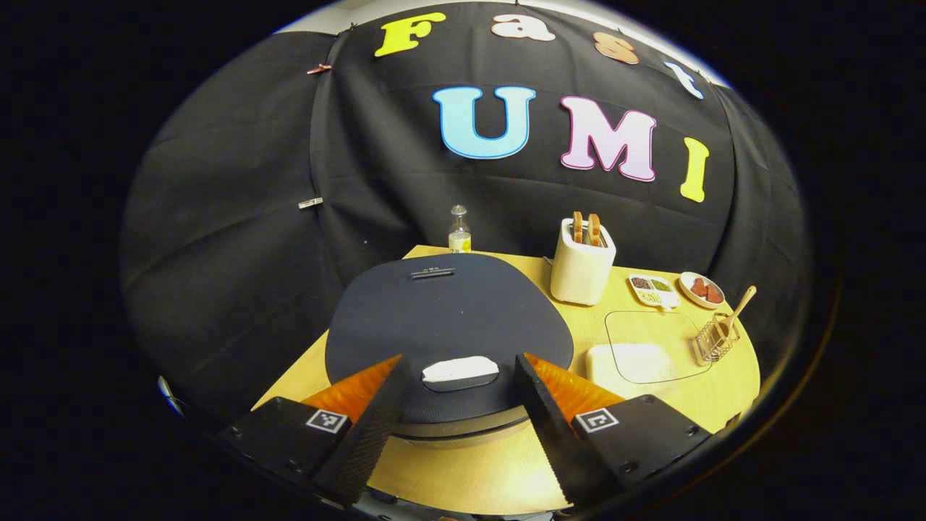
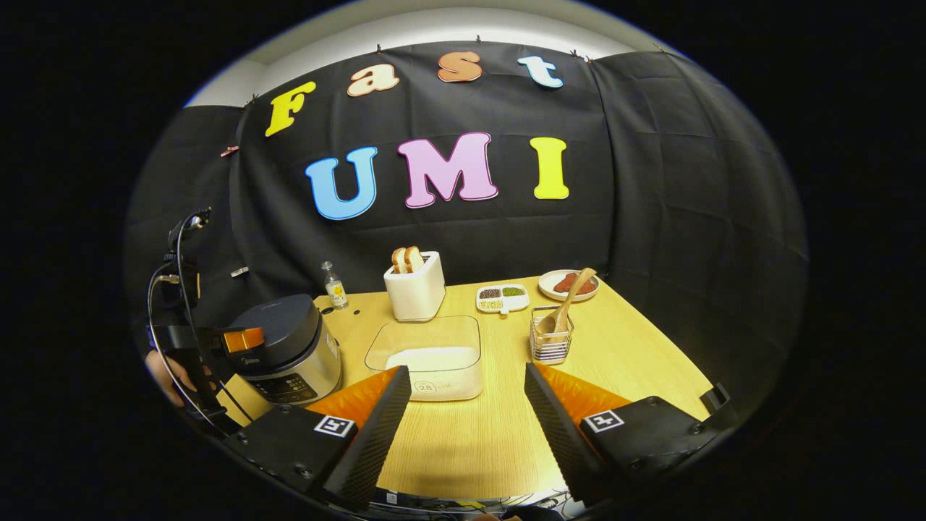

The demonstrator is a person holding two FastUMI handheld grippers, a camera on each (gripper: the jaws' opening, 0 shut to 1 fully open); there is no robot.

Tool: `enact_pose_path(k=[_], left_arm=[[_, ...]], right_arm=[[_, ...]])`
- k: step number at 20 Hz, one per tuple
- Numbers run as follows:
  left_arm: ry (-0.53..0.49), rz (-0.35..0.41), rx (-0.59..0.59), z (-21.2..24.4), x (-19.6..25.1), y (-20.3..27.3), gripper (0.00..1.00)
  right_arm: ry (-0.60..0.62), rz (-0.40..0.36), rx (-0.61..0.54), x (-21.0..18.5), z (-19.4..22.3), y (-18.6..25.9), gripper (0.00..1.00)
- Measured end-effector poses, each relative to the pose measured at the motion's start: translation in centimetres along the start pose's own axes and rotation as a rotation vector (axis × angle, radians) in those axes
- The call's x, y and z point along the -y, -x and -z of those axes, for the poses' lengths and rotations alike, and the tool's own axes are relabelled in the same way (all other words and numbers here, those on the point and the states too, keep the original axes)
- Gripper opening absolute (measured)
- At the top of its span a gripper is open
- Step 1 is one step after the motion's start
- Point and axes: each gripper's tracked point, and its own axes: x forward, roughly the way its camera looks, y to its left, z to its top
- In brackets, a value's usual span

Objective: Close the left gripper, press the button to open the rice cooker; take a wooden spoon from the chopstick holder with the right hand, scoop a spoonful of rice and pour it into the rice cooker, then put the wooden spoon back into the chopstick holder.

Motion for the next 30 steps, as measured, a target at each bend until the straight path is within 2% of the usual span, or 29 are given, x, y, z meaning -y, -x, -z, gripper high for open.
enact_pose_path(k=[7, 9, 11, 14, 17, 20, 24, 25, 28, 30], left_arm=[[-0.014, 0.049, 0.004, 0.1, -0.1, 0.2, 0.99], [0.002, 0.11, 0.05, -0.9, 0.9, 1.7, 0.97], [-0.029, 0.176, 0.125, -2.5, 2.6, 3.3, 0.95], [-0.037, 0.234, 0.261, -5.5, 4.4, 7.1, 0.95], [-0.018, 0.271, 0.336, -7.2, 5.8, 10.2, 0.95], [-0.02, 0.292, 0.363, -7.5, 6.3, 12.2, 0.95], [0.002, 0.322, 0.365, -6.1, 7.4, 13.7, 0.95], [0.009, 0.33, 0.354, -5.4, 7.7, 13.8, 0.95], [0.006, 0.34, 0.334, -4.3, 7.9, 14.1, 0.95], [0.002, 0.35, 0.34, -4.2, 8.2, 14.5, 0.95]], right_arm=[[-0.047, 0.058, 0.061, 1.7, -2.3, -0.1, 0.99], [-0.082, 0.019, 0.106, 0.8, -3.4, 0.4, 0.98], [-0.074, 0.008, 0.134, 1.3, -4.0, 1.2, 0.98], [-0.04, 0.024, 0.157, 2.4, -4.8, 2.5, 0.98], [0.015, 0.045, 0.196, 3.0, -6.3, 3.3, 0.98], [0.057, 0.033, 0.242, 2.0, -7.7, 4.6, 0.98], [0.106, 0.072, 0.299, 1.5, -7.4, 5.0, 0.98], [0.095, 0.096, 0.31, 1.5, -7.2, 4.8, 0.99], [0.099, 0.1, 0.288, 1.1, -5.9, 4.6, 0.98], [0.046, 0.09, 0.298, 1.0, -6.3, 4.9, 0.98]])
